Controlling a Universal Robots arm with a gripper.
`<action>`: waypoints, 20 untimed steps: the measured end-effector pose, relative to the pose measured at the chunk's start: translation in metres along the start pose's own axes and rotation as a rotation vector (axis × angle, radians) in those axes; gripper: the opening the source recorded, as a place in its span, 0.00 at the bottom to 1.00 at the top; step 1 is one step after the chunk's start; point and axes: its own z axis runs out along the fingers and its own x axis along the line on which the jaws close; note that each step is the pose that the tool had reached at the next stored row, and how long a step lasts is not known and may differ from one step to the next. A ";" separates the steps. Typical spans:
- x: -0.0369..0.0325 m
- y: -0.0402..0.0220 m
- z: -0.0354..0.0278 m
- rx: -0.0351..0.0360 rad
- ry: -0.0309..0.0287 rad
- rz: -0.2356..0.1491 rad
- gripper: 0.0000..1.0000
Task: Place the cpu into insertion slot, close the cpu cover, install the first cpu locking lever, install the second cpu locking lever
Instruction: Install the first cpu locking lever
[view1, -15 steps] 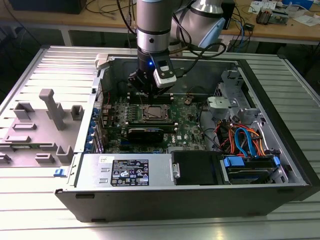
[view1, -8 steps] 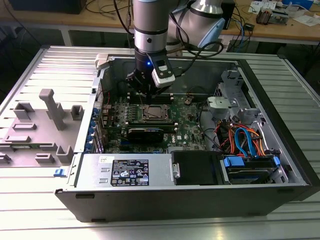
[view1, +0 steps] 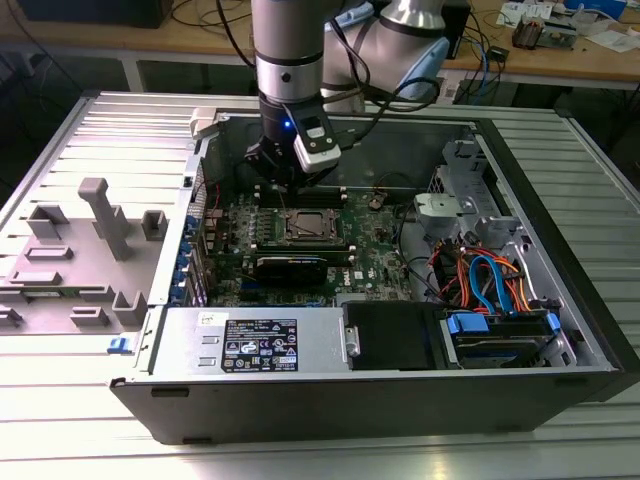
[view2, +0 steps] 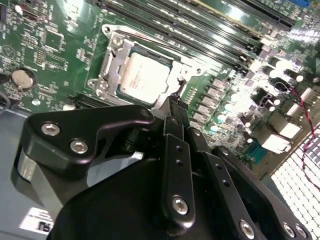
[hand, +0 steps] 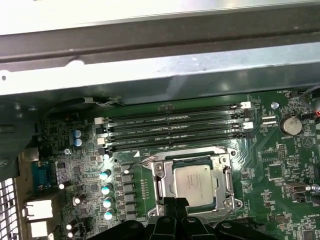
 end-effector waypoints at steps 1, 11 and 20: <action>0.0033 -0.0004 -0.0001 -0.0002 -0.0002 0.000 0.11; 0.0239 -0.0025 -0.0009 -0.0042 -0.0014 -0.067 0.11; 0.0347 0.0030 -0.0032 -0.0044 -0.0014 -0.068 0.11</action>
